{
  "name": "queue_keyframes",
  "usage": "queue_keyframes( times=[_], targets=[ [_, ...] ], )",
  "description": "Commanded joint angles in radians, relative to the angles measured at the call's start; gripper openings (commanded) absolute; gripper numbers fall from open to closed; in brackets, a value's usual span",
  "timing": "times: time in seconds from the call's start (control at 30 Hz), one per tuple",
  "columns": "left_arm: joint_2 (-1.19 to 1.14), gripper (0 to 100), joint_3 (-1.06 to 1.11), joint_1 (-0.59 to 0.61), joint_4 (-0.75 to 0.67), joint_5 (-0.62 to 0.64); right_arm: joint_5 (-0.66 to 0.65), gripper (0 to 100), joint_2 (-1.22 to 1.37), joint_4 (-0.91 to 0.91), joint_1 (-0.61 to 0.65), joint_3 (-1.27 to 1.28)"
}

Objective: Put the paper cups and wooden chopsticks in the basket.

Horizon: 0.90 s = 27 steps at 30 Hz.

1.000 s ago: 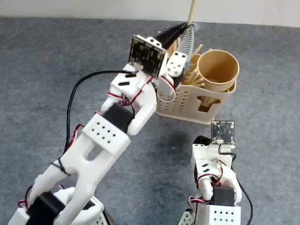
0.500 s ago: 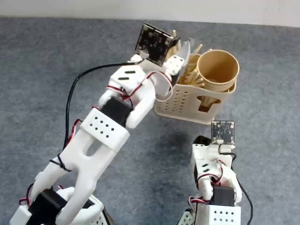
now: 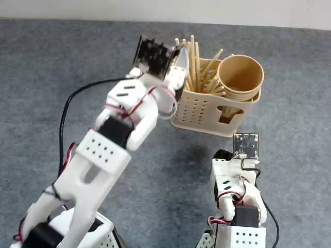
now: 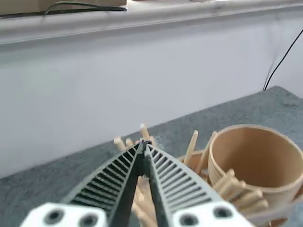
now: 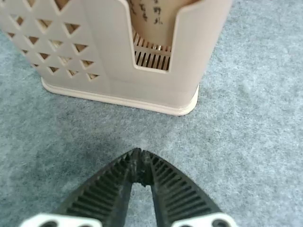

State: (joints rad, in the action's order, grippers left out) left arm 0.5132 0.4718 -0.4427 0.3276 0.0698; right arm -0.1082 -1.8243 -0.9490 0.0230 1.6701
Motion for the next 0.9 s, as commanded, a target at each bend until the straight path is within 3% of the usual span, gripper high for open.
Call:
queue_keyframes(
  times=[0.0, 0.87],
  targets=[
    [0.183, 1, 0.156, 0.018, 0.0, 0.002, 0.003, 0.5, -0.016, 0.019, -0.01, 0.154],
    [0.955, 1, 0.931, 0.22, -0.002, 0.003, 0.003, 0.5, -0.016, 0.019, -0.01, 0.154]
  ],
)
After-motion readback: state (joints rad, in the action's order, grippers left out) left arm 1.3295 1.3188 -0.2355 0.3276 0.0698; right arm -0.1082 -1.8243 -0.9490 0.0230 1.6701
